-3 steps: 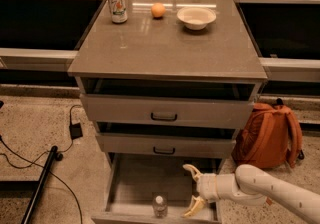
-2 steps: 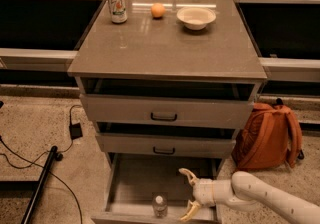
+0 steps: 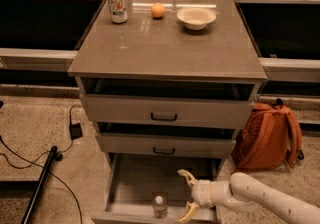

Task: Pick water bottle from bottom drawer and place on counter

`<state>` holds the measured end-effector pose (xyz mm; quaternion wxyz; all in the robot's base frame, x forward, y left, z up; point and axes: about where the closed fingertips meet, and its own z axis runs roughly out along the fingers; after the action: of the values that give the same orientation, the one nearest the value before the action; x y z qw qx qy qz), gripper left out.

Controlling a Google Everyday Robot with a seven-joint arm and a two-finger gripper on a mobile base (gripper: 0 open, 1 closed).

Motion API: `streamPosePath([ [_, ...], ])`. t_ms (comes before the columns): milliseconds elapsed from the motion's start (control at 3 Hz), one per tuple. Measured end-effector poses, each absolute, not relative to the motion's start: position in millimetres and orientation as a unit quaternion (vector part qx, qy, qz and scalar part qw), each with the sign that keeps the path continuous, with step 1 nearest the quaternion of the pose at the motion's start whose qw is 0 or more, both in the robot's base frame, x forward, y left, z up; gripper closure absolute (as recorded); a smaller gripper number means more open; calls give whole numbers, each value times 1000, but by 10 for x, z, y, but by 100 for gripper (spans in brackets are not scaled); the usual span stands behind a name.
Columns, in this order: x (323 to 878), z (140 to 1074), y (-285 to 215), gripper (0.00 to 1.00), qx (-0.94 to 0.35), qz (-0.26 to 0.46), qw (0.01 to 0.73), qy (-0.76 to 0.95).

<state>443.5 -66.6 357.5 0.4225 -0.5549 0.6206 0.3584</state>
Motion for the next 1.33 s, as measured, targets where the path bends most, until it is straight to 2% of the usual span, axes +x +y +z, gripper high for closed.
streamPosePath([
  [667,4454,2906,-81,0,-586,380,416,582],
  [1000,4467,2718,81,18,-587,386,415,578],
  [1333,4482,2582,182,42,-587,389,410,579],
])
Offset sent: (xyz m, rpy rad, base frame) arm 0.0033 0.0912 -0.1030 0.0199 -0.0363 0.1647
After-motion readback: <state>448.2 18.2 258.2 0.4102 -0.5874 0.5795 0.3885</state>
